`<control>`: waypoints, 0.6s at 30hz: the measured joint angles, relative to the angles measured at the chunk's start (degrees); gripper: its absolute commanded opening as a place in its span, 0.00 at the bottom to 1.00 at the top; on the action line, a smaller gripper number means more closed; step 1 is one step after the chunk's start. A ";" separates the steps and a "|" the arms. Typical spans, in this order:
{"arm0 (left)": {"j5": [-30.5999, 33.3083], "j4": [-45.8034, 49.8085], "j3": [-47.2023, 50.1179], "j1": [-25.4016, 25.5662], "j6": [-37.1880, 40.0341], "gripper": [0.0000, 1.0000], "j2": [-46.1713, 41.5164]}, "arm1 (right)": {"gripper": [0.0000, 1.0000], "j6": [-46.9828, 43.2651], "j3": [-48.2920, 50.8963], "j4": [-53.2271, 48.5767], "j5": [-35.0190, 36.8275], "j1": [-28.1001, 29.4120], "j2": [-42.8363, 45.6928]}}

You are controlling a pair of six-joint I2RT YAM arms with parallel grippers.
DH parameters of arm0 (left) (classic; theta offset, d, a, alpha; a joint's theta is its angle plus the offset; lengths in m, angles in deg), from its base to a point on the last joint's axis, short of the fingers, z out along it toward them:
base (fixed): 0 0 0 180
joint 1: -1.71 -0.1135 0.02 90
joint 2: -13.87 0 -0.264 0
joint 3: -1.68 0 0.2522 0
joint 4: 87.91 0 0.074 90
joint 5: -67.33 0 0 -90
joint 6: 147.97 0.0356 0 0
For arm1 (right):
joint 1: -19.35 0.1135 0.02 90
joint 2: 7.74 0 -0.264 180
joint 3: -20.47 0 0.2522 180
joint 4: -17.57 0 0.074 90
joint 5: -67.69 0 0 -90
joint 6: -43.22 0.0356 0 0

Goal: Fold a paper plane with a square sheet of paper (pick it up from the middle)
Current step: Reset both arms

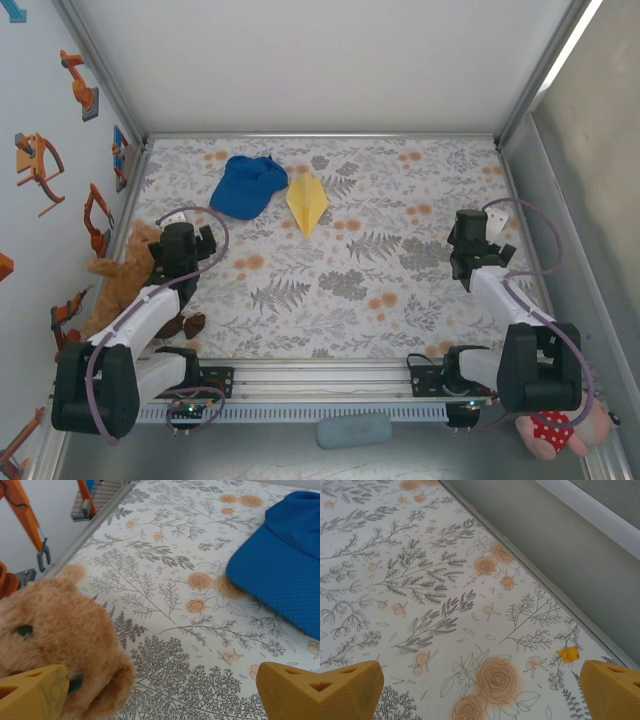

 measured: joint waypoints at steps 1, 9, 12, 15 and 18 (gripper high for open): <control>-1.20 -1.92 0.31 -0.28 1.05 0.96 1.16 | 0.99 -0.68 1.14 2.82 -0.26 -0.02 -0.39; -12.46 -18.03 3.43 -2.84 7.63 0.96 9.97 | 0.99 -7.67 10.25 24.00 -5.77 -0.02 -5.42; -16.68 -20.92 3.67 -4.04 9.14 0.96 12.13 | 0.99 -10.36 11.17 30.05 -9.57 -0.02 -7.54; -20.39 -23.76 3.67 -5.31 10.29 0.96 13.62 | 0.99 -12.72 11.17 36.98 -13.29 -0.24 -10.73; -23.26 -28.11 3.65 -7.32 10.40 0.96 16.90 | 0.99 -14.21 11.19 42.71 -16.37 -0.70 -15.61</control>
